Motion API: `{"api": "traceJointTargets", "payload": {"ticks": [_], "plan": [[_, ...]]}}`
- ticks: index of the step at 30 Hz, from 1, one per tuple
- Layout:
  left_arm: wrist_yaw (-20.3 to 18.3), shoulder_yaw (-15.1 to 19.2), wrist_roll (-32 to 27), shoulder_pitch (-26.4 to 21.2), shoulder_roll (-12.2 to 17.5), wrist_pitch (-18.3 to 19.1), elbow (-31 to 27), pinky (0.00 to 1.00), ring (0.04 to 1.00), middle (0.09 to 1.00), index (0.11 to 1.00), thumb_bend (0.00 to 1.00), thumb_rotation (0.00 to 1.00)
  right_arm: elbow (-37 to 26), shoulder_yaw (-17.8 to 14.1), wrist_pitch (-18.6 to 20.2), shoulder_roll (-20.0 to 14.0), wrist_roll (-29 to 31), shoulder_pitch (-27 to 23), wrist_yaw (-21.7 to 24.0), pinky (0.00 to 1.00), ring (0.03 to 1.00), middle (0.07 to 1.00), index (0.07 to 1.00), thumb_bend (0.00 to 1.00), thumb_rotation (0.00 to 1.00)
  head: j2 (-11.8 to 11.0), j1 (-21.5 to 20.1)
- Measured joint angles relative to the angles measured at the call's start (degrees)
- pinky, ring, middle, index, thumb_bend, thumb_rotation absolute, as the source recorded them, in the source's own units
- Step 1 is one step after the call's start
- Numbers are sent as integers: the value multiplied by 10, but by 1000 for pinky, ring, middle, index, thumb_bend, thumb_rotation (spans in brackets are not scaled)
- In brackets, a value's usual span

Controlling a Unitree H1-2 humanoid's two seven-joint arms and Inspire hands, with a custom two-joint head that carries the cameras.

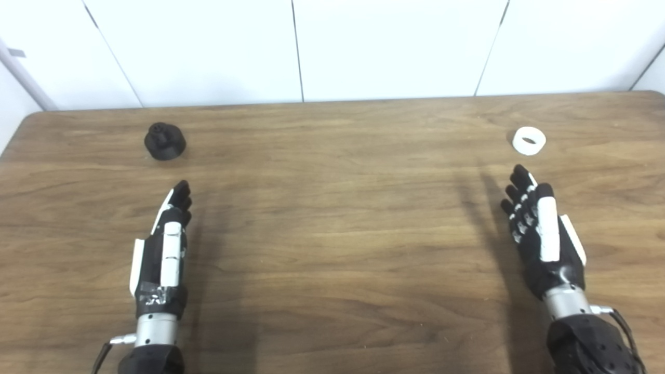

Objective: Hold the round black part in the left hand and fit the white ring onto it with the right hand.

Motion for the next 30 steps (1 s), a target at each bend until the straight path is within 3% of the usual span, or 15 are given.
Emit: {"api": "traceJointTargets", "payload": {"ticks": [3, 6, 9, 15, 23, 30], "plan": [[3, -6, 7, 0, -3, -31, 17, 980, 949, 942, 915, 441, 771, 16, 0, -23, -4, 2, 0, 8, 1000, 1000, 1000, 989, 494, 1000, -19, 24], [5, -15, 14, 1, -4, -35, 29, 998, 969, 956, 929, 419, 800, 27, 0, -41, -10, 5, 1, 20, 1000, 1000, 1000, 999, 463, 1000, -35, 42], [5, -21, 17, 1, -5, -45, 34, 1000, 975, 956, 931, 459, 787, 38, -1, -55, -17, 9, 0, 23, 1000, 1000, 1000, 1000, 463, 1000, -60, 67], [9, -29, 34, 0, -7, -55, 37, 1000, 981, 958, 935, 505, 764, 47, 0, -66, -21, 16, -1, 29, 1000, 1000, 1000, 1000, 490, 1000, -83, 92], [19, -35, 52, -1, -8, -63, 41, 1000, 990, 969, 951, 511, 764, 75, 1, -103, -28, 24, -5, 43, 1000, 1000, 1000, 1000, 547, 1000, -93, 93], [31, -39, 85, -2, -8, -70, 41, 969, 969, 951, 941, 545, 587, 80, 4, -105, -36, 25, -8, 44, 1000, 1000, 1000, 999, 545, 1000, -93, 86]]}}
